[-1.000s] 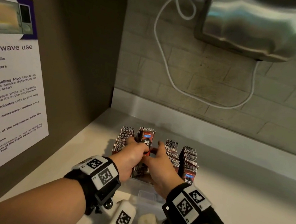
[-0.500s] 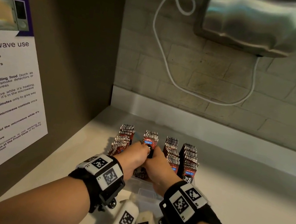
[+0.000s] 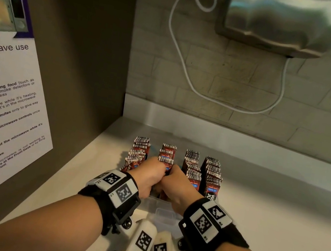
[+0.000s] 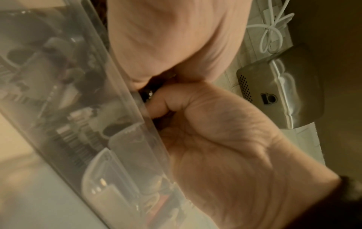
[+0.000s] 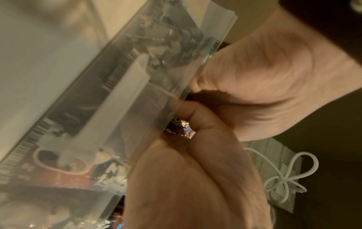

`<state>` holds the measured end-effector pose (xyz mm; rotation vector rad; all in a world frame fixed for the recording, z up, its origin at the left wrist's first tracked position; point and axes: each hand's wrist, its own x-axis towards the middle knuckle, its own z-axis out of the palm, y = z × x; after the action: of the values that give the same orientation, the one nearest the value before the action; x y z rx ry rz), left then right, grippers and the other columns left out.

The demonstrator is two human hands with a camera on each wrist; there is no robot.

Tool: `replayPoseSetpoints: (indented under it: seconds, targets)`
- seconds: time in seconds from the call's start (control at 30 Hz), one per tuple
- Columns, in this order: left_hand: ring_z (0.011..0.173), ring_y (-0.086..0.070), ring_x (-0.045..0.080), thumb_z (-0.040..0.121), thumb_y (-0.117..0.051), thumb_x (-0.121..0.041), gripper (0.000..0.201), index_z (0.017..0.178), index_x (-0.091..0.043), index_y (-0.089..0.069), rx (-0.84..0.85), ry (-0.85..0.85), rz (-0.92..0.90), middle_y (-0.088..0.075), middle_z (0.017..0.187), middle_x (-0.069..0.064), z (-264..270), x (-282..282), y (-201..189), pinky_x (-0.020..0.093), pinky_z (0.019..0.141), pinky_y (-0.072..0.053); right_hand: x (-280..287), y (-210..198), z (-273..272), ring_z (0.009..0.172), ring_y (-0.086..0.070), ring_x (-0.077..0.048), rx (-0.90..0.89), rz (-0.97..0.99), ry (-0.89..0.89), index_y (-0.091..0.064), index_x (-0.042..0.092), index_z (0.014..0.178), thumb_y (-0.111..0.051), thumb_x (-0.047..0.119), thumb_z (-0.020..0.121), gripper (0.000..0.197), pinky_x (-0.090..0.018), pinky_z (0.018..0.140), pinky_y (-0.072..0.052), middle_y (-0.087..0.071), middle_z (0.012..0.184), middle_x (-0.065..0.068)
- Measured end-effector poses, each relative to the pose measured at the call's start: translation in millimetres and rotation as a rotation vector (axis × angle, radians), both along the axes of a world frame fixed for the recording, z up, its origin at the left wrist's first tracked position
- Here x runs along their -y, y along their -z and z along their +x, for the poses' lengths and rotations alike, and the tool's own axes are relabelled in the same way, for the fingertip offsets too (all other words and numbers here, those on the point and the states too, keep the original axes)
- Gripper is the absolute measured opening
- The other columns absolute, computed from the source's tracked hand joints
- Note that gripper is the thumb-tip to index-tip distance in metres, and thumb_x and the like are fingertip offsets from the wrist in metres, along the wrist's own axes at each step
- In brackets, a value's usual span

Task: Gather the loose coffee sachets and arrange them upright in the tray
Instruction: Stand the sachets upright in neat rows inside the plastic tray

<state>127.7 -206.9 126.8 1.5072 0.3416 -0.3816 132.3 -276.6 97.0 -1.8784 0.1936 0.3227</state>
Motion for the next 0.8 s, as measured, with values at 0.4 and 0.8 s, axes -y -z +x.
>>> replayPoseSetpoints:
  seconds: [0.4, 0.8]
  targets:
    - [0.074, -0.048, 0.024, 0.083, -0.039, 0.006, 0.027, 0.080, -0.020, -0.043, -0.019, -0.005, -0.085, -0.049, 0.087, 0.014, -8.1, -6.6, -5.8, 0.028, 0.058, -0.038, 3.6, -5.1, -3.9, 0.098, -0.060, -0.027, -0.020, -0.004, -0.019, -0.037, 0.006, 0.128, -0.051, -0.014, 0.069, 0.064, -0.033, 0.068, -0.055, -0.058, 0.112, -0.017]
    - [0.077, -0.060, 0.027, 0.095, -0.034, 0.003, 0.034, 0.084, -0.019, -0.057, 0.027, 0.024, -0.122, -0.065, 0.090, 0.015, -7.4, -11.5, -2.0, 0.037, 0.070, -0.052, 5.1, -21.1, -6.5, 0.088, -0.069, -0.022, 0.155, -0.091, -0.104, 0.018, 0.046, 0.145, -0.056, -0.010, 0.078, 0.115, -0.040, 0.077, -0.059, -0.065, 0.110, -0.008]
